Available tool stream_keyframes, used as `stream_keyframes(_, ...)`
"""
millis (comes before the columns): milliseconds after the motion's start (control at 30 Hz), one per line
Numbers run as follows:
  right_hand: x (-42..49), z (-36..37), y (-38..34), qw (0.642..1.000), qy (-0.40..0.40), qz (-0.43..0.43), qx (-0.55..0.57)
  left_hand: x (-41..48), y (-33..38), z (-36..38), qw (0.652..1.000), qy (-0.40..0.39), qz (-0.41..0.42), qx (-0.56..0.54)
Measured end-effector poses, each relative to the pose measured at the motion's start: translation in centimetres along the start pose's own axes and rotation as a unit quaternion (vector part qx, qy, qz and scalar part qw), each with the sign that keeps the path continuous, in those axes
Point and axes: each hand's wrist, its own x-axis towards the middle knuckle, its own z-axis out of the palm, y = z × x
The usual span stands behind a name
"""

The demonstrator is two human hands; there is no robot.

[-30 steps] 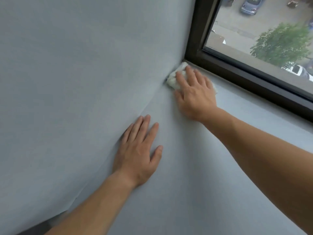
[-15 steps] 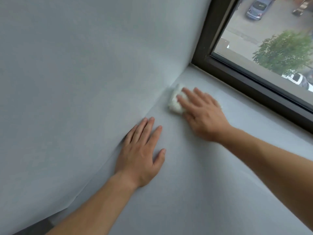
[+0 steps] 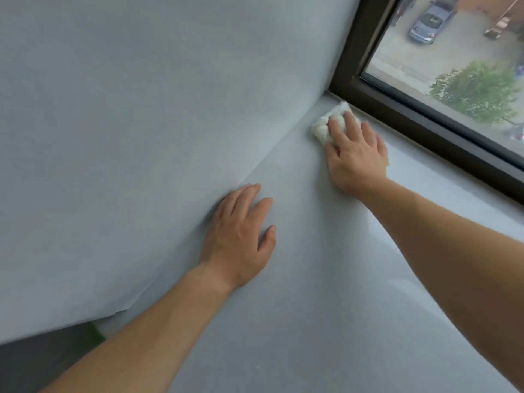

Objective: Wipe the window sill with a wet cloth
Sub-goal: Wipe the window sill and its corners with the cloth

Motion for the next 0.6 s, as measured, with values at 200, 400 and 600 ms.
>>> stream_keyframes(200,-9.7,1.4,-4.4,0.97,-0.048,-0.237,0.004,-7.2,-0.4,-1.7,0.998,0.023,-0.064,0.006)
stream_keyframes(400,-3.9,1.5,-5.9,1.0,0.001,-0.015,0.028,-11.0,-1.3,-1.7,0.998,-0.018,-0.063,0.022)
stream_keyframes(600,-10.9,2.0,-6.4,0.964,-0.051,-0.262,-0.012,-11.0,-1.0,-1.8,0.997,-0.024,-0.06,0.033)
